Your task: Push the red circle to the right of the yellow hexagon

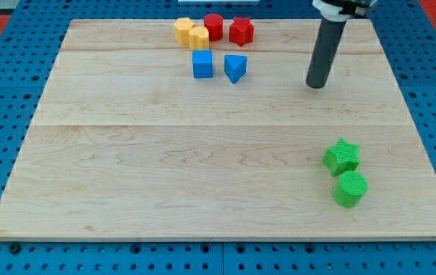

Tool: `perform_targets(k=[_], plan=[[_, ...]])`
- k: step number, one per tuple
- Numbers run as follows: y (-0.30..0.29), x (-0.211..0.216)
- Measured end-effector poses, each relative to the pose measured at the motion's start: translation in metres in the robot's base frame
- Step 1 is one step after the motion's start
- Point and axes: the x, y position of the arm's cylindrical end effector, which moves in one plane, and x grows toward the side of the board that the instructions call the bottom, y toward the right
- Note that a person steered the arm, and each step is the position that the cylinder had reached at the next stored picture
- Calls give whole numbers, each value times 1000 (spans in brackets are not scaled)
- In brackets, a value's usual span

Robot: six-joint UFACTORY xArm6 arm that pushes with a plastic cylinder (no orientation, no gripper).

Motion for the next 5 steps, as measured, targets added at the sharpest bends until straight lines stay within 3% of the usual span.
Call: perform_targets(k=[2,4,5], plan=[[-1,-23],[-16,-109],[-80,-162]])
